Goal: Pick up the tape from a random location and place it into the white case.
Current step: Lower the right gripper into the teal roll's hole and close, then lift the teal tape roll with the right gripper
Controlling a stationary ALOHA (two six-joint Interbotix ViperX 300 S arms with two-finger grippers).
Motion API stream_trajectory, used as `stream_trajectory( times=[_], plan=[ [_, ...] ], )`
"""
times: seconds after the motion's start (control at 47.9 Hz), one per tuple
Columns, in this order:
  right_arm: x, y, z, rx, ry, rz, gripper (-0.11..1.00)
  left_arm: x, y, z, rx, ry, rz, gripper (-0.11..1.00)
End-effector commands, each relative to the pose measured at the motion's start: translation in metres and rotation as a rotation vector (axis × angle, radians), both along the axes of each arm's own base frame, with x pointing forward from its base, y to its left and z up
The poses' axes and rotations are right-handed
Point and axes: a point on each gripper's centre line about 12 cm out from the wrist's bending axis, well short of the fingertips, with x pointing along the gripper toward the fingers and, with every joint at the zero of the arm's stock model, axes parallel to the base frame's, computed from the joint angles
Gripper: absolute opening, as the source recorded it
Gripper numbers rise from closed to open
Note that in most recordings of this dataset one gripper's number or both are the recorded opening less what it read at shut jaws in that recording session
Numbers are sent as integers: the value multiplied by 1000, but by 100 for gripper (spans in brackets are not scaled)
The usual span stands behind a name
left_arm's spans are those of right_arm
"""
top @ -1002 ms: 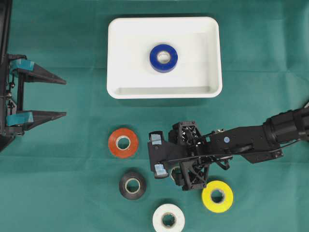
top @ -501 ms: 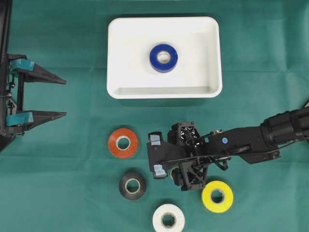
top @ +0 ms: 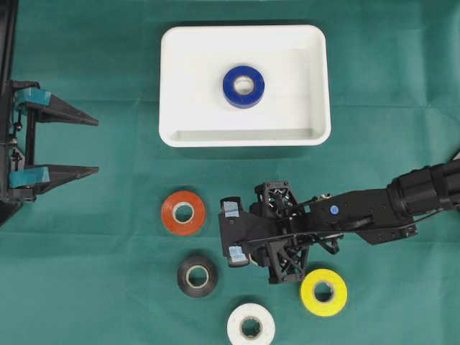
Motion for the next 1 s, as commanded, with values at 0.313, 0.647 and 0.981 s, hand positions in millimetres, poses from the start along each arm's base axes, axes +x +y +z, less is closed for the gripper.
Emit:
stream_trajectory(
  times=[0.313,0.647,0.981],
  plan=[
    [4,4,24,13,-55,7,29,2,0,4,-1,-12,-3,95],
    [2,4,29,13,-38,1,29,3,0,5,-1,-14,-3,95],
    [2,3,68,4,-5,-2,29,3,0,5,-1,-14,-3,95]
  ],
)
